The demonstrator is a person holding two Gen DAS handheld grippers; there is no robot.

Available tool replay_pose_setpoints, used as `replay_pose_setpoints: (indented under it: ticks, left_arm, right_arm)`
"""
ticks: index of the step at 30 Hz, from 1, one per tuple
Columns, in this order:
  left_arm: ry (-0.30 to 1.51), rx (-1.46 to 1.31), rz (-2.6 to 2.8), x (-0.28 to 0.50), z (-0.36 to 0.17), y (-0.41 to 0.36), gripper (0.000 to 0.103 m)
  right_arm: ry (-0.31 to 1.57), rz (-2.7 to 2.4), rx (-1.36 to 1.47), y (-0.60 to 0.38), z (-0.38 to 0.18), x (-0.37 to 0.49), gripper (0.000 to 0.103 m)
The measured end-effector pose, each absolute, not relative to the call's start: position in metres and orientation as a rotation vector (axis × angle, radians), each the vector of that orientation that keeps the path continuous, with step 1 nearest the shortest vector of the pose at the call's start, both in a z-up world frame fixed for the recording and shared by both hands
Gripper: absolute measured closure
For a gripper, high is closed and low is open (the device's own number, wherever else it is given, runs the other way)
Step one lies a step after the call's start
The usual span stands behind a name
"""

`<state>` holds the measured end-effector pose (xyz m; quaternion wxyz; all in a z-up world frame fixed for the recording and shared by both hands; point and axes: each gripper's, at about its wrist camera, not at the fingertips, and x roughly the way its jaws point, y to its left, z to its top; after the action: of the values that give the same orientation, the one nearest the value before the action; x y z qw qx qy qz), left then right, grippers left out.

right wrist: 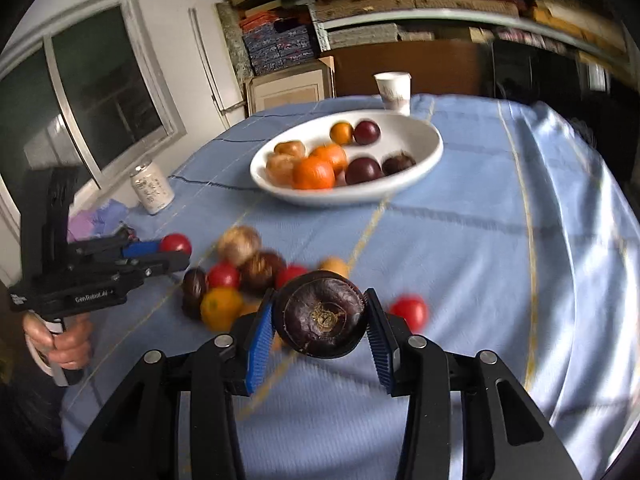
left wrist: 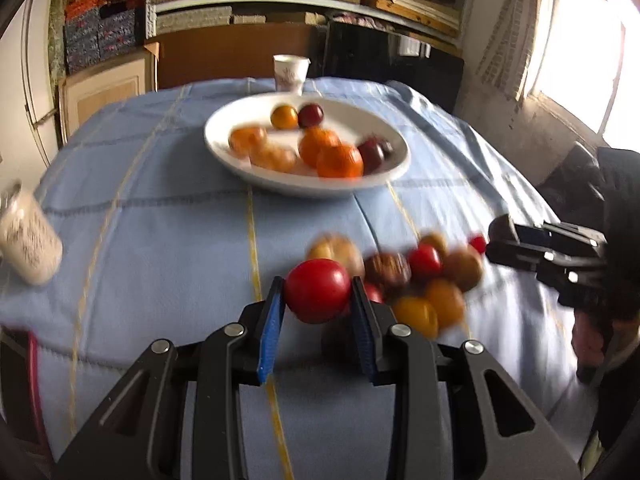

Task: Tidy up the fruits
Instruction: 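Carry the red tomato and dark brown fruit over the white plate, then lower both fruits into the plate and open both grippers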

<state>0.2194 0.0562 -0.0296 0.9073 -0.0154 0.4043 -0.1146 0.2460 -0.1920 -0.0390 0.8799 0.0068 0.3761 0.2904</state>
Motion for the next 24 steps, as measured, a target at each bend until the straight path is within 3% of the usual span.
replay_pose_setpoints:
  ticks: [12,16,17,18,19,24]
  left_arm:
    - [0.782,-0.061,-0.153,0.339,-0.004,0.065,0.071]
    - [0.791,-0.019,-0.13,0.368,-0.011,0.055,0.069]
    - [0.798,-0.005,-0.114,0.373,-0.012,0.053,0.063]
    - [0.797,-0.003,-0.104,0.374,-0.011,0.053,0.037]
    - [0.773,-0.01,-0.08,0.371,-0.007,0.054,0.017]
    - [0.68,-0.005,-0.059,0.329,0.01,0.06,0.013]
  right_arm:
    - [0.765,0.497,0.205,-0.165,-0.032,0.369,0.059]
    - [0.794,0.467,0.216,-0.162,-0.042,0.394,0.055]
    - [0.795,0.471,0.208,-0.161,-0.042,0.395,0.049]
    - [0.786,0.477,0.205,-0.162,-0.04,0.394,0.039]
    - [0.764,0.484,0.203,-0.163,-0.037,0.389,0.038]
    - [0.643,0.502,0.143,-0.184,-0.019,0.341,0.038]
